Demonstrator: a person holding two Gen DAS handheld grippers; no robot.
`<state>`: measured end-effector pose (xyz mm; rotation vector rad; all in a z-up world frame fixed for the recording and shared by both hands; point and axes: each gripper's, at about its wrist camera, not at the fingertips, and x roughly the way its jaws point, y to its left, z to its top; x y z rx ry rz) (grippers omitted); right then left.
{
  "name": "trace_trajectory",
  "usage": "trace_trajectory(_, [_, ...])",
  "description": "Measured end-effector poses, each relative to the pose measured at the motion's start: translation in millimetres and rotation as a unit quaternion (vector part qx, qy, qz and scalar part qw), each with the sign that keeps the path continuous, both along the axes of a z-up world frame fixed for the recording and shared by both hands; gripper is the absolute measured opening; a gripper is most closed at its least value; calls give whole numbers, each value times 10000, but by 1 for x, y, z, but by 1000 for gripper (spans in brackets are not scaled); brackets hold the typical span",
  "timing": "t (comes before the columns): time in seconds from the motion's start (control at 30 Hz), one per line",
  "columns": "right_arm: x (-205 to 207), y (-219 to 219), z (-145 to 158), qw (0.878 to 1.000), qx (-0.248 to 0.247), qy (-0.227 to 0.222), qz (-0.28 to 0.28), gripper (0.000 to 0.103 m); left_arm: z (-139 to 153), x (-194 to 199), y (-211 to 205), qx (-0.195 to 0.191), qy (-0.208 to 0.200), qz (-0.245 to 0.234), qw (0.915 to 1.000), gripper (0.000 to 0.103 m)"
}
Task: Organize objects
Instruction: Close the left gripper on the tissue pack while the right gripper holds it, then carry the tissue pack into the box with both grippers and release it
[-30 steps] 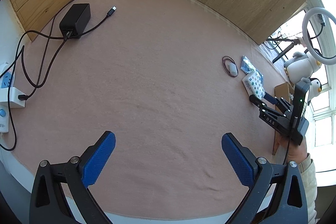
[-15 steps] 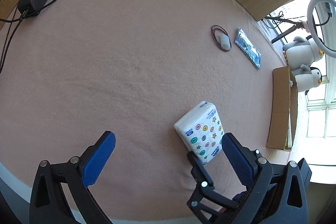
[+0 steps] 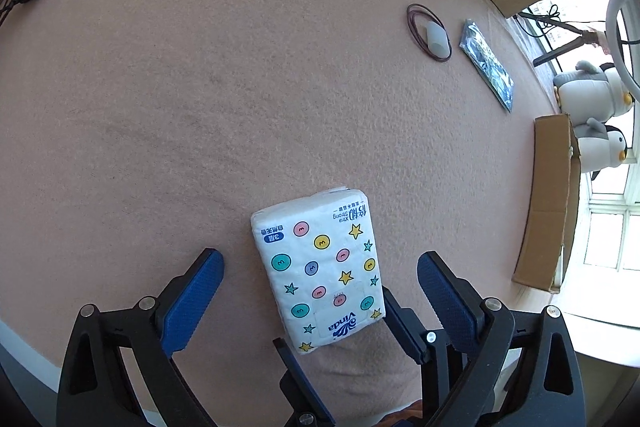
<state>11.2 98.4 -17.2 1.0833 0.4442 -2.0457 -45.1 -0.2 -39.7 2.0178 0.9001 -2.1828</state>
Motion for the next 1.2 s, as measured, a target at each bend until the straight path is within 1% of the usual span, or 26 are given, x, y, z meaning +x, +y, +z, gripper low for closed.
trace_trajectory(0.1, [3, -5, 1, 9999, -105, 77, 108, 57, 1, -4, -2, -55, 55, 28, 10000, 98])
trace_trajectory(0.17, [-1, -7, -1, 9999, -65, 112, -7, 57, 2, -5, -2, -105, 68, -16, 9999, 96])
trace_trajectory(0.23, [-3, -9, -2, 9999, -86, 139, 7, 57, 5, -6, 0, -277, 110, -103, 9995, 88])
trace_trajectory(0.27, [-3, -9, -2, 9998, -94, 160, -4, 54, 6, -6, 1, -375, 129, -152, 9991, 84])
trace_trajectory(0.3, [-2, -9, -1, 9998, -87, 195, -23, 50, 8, -6, 2, -498, 160, -209, 9984, 70])
trace_trajectory(0.33, [-2, -9, -1, 9997, -96, 221, -37, 49, 9, -6, 2, -519, 202, -238, 9982, 61])
trace_trajectory(0.6, [2, -9, 5, 9992, -130, 360, -88, 47, 17, 0, -1, -439, 319, -210, 9983, 56])
trace_trajectory(0.83, [4, -5, 29, 9978, -274, 584, -157, 47, 49, 3, 1, -427, 617, -242, 9969, 56])
trace_trajectory(1.2, [7, -2, 75, 9926, -478, 1114, -119, 47, 104, 11, -6, -468, 1139, -159, 9923, 56])
